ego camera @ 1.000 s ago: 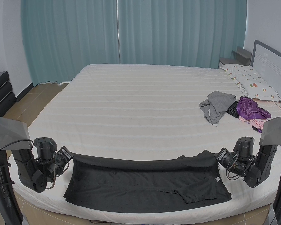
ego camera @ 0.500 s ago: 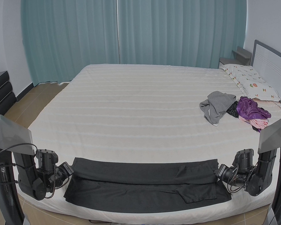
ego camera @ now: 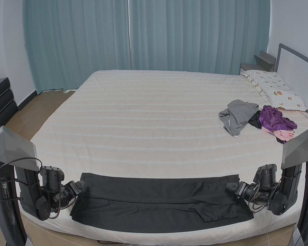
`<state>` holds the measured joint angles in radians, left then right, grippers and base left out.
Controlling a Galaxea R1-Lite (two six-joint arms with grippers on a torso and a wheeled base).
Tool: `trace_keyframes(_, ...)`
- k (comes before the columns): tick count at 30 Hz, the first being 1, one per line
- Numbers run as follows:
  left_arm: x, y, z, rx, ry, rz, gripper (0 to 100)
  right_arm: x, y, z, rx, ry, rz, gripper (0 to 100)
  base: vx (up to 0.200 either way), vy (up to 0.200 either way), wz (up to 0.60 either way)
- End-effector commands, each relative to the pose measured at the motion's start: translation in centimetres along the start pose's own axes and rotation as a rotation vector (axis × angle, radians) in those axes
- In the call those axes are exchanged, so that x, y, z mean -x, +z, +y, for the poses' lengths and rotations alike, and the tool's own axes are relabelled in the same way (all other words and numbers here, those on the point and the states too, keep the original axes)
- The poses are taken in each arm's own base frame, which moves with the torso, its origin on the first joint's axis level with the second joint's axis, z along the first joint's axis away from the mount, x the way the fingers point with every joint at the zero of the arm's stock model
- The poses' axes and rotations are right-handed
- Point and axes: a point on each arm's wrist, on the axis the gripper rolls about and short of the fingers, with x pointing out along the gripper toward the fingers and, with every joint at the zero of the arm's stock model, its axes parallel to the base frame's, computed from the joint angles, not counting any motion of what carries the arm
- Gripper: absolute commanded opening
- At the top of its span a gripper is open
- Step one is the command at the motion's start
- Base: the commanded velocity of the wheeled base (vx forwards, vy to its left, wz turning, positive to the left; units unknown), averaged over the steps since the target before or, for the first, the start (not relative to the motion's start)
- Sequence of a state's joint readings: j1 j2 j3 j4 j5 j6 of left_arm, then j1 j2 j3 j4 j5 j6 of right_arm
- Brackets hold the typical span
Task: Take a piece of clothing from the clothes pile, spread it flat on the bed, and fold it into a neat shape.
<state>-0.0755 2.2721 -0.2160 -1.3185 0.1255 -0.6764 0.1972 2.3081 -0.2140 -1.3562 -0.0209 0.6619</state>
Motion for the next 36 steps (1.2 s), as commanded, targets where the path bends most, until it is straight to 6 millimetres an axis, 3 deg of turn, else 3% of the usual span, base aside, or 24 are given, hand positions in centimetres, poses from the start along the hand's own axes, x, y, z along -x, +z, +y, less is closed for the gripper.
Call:
trace_keyframes(1,-0.3,2.3,-1.4,0.020,-0.062,-0.095,100,0.6,2.5,-0.2,-0.037,0.012,-0.096,100,0.000,0.000,0.00)
trace_keyframes(4,-1.5,3.6,-2.5,0.025,-0.092,-0.133,100,-0.3,3.7,-0.5,-0.050,0.010,-0.134,100,0.000,0.000,0.00)
trace_keyframes(8,-4.9,4.5,-4.1,0.009,-0.105,-0.064,100,-2.5,4.0,-1.0,-0.064,0.009,-0.125,100,0.000,0.000,0.00)
trace_keyframes(15,-8.6,3.7,-4.4,-0.043,-0.107,-0.003,100,-1.8,3.3,-1.3,-0.055,0.019,-0.135,100,0.000,0.000,0.00)
trace_keyframes(22,-9.3,3.4,-4.1,-0.045,-0.099,0.001,100,-1.4,2.9,-1.5,-0.056,0.010,-0.119,100,0.000,0.000,0.00)
trace_keyframes(23,-9.3,3.4,-4.0,-0.041,-0.097,0.002,0,-1.4,2.8,-1.5,-0.058,0.009,-0.114,100,0.000,0.000,0.00)
trace_keyframes(36,-9.3,4.0,-3.6,0.039,-0.043,-0.062,0,-1.1,2.0,-1.5,-0.056,0.011,-0.095,100,0.000,0.000,0.00)
